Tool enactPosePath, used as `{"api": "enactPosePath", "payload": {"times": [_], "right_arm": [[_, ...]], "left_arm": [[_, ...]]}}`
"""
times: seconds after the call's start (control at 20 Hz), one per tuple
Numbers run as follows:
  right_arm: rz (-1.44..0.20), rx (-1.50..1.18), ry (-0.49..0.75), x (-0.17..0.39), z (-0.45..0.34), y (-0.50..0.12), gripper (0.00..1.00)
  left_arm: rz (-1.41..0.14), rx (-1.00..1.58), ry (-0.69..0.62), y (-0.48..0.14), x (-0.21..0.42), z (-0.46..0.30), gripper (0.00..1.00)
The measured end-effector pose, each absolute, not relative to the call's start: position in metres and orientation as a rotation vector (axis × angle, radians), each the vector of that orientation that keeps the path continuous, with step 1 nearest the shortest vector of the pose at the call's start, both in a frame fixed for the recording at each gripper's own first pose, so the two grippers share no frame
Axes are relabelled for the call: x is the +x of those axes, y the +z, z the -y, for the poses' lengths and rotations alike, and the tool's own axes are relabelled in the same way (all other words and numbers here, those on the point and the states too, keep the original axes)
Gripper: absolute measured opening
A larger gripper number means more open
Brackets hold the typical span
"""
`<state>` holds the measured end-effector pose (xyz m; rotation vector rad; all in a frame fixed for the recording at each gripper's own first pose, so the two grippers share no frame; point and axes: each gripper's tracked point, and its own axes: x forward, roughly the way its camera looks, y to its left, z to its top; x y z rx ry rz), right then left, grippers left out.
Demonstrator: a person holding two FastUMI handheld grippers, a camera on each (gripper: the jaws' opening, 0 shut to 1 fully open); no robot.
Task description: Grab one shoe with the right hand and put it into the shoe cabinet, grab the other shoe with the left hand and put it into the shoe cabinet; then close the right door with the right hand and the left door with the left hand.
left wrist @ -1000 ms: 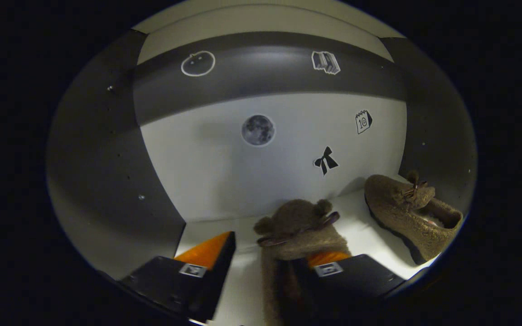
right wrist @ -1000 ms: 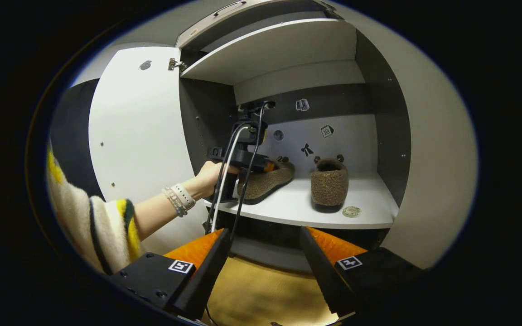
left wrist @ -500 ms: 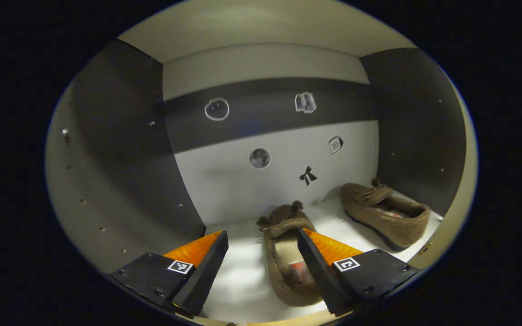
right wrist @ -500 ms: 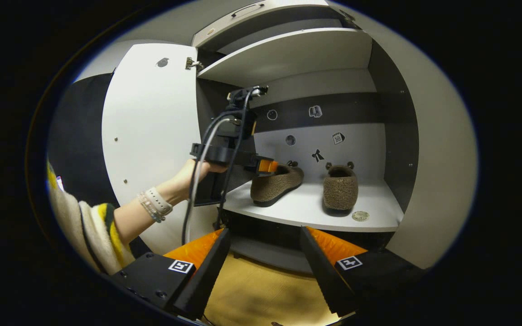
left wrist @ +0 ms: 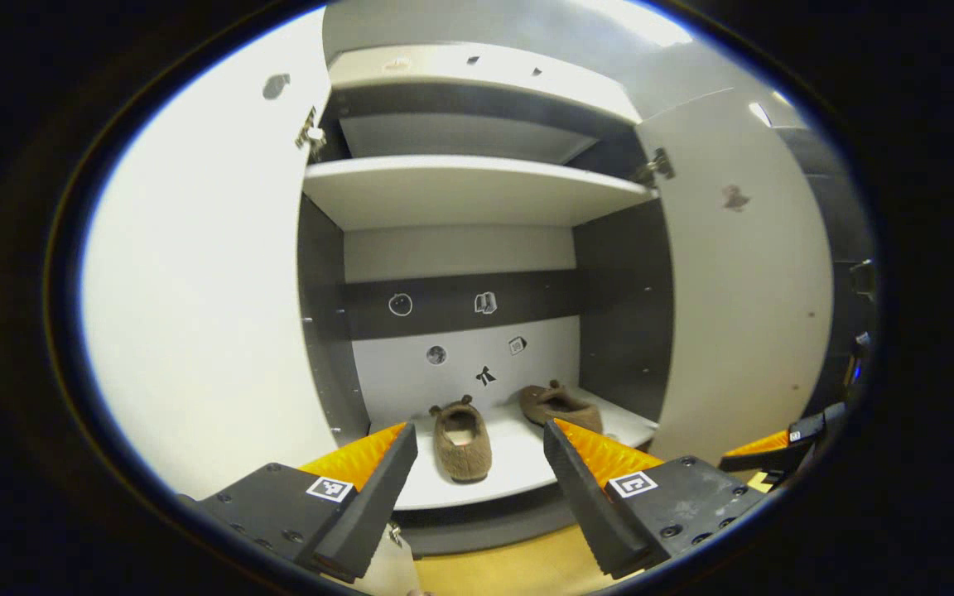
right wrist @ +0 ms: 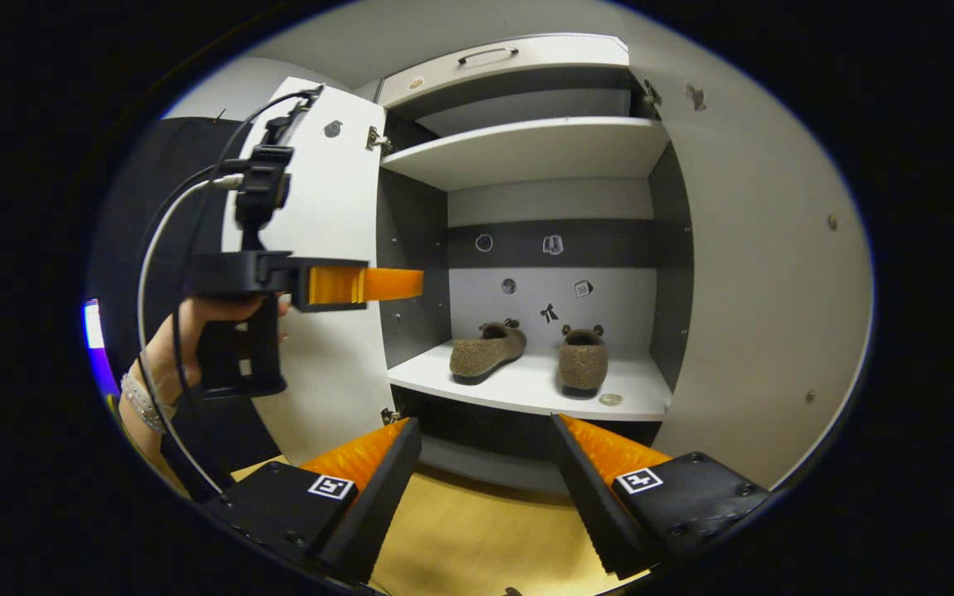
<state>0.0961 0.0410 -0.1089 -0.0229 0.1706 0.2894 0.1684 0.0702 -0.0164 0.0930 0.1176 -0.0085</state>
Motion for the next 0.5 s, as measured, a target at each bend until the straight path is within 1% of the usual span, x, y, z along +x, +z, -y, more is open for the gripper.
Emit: {"api": "enactPosePath", "payload": {"times": [0.05,0.1,0.15,0.2,0.35,0.45,0.5], "right_arm": [[-0.155,-0.013,0.277,0.083,-0.042,-0.099,0.99],[-0.139,-0.005,0.264,0.070,-0.042,-0.090,0.99],[-0.124,-0.003,0.247,0.058,-0.040,-0.080,0.99],[-0.109,-0.006,0.224,0.046,-0.035,-0.072,0.98],[-0.085,-0.018,0.134,0.019,-0.004,-0.053,0.98],[-0.079,-0.013,0.067,0.003,0.024,-0.046,0.98],[-0.076,-0.018,0.030,-0.003,0.041,-0.043,0.94]], "left_arm": [[-0.110,0.077,-0.028,-0.013,0.142,-0.062,1.00],[-0.106,0.055,-0.052,-0.011,0.116,-0.053,0.96],[-0.099,0.028,-0.083,-0.009,0.091,-0.045,1.00],[-0.088,0.001,-0.113,-0.008,0.074,-0.039,0.96],[-0.052,-0.070,-0.175,0.003,0.024,-0.031,0.96],[-0.027,-0.070,-0.185,0.015,-0.004,-0.033,0.96],[-0.025,-0.059,-0.182,0.016,-0.015,-0.035,0.97]]}}
